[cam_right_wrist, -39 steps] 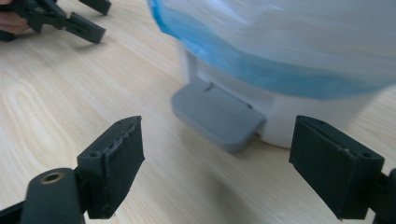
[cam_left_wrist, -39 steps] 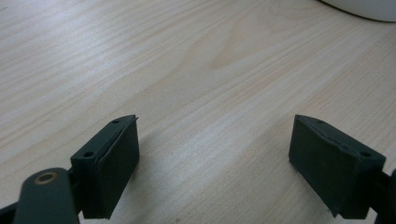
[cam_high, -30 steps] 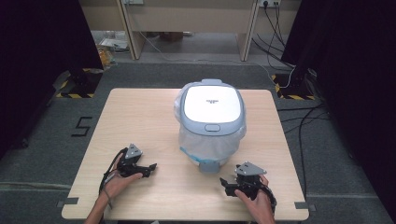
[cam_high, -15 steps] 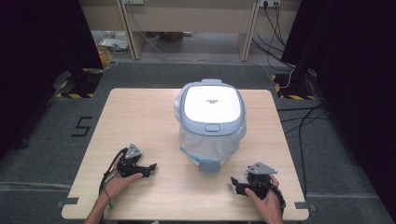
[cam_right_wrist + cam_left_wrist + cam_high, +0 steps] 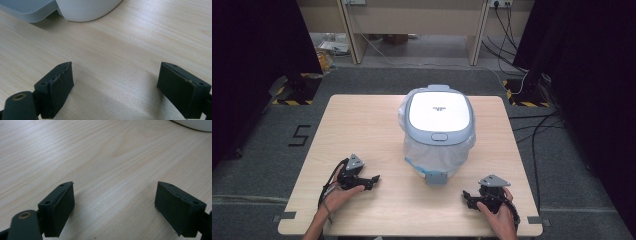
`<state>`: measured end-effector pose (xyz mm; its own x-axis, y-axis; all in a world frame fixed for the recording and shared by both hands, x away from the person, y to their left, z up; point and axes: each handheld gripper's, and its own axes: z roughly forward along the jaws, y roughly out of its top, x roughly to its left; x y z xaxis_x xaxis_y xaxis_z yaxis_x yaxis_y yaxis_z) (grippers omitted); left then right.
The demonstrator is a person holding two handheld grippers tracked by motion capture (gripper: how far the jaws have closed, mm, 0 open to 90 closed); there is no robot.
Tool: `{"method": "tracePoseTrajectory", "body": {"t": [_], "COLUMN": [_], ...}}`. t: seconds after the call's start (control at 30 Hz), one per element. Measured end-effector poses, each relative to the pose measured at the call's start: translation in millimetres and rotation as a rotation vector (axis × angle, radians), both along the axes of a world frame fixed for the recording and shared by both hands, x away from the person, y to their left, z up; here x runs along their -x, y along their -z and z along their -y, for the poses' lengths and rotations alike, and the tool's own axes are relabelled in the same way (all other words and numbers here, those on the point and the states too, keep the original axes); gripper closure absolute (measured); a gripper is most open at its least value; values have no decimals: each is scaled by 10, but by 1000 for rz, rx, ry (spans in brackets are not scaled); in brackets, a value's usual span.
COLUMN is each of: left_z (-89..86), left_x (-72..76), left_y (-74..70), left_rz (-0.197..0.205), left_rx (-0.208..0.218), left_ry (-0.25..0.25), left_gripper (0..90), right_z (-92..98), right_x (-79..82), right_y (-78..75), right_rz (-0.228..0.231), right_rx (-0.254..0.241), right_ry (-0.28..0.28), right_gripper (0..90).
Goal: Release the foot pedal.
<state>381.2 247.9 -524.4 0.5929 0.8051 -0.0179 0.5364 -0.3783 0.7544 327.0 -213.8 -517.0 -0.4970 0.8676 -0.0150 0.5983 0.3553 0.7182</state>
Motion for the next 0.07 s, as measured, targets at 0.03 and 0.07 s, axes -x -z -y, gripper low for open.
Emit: {"method": "tracePoseTrajectory", "body": {"t": [0.03,0.07], "left_z": [0,0], "left_x": [0,0], "left_y": [0,0], "left_rz": [0,0], "left_rx": [0,0], "left_ry": [0,0], "left_gripper": [154,154], "right_z": [-1,-1], "right_x": [2,3], "right_y": [-1,-1], "right_rz": [-3,-3], "right_rx": [-1,-1], "right_ry": [2,3], "right_gripper": [133,133]}}
